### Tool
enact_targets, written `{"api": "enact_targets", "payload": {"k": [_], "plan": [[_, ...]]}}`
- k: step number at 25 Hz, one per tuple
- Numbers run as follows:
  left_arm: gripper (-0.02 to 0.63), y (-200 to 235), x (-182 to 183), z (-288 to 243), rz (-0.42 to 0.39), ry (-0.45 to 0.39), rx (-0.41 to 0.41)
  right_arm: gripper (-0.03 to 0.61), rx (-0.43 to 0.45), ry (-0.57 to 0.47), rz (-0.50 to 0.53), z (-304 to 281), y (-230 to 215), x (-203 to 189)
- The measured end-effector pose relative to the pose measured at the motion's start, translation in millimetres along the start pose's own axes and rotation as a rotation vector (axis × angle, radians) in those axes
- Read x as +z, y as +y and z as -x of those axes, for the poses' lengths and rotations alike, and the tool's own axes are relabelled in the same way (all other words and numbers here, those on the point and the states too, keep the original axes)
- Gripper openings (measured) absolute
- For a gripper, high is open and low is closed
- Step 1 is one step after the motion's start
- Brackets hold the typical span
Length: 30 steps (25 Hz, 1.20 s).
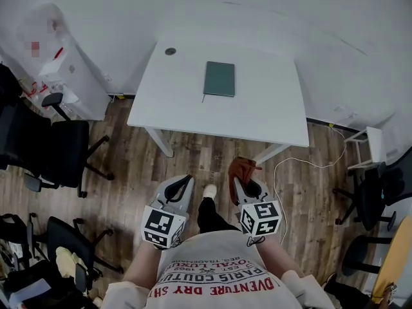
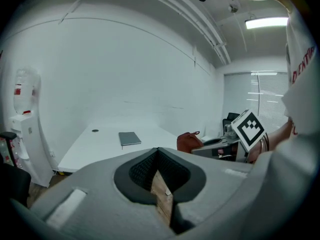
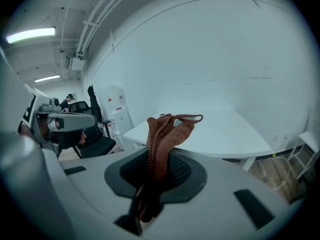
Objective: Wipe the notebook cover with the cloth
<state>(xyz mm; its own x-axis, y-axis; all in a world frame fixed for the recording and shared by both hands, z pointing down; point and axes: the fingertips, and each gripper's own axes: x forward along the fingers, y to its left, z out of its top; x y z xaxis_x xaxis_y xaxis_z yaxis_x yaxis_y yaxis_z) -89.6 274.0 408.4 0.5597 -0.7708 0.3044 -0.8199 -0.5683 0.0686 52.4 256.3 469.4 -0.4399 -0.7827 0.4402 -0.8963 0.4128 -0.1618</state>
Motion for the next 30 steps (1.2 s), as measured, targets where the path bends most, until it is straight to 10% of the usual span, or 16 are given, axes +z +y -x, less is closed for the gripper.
{"api": "enact_targets", "payload": {"k": [19,30], "plan": [[0.009,160.6,68.8,-169.4,0.05,0.007,0.019,0.078,0.006,0.001,-0.032,-184.1,-82.0,120.1],[0.009,225.5,93.6,-264.5,0.035,0.04,-0.105,0.078,-0.087,0.019,-0.086,-257.1,-114.6,159.5]]}}
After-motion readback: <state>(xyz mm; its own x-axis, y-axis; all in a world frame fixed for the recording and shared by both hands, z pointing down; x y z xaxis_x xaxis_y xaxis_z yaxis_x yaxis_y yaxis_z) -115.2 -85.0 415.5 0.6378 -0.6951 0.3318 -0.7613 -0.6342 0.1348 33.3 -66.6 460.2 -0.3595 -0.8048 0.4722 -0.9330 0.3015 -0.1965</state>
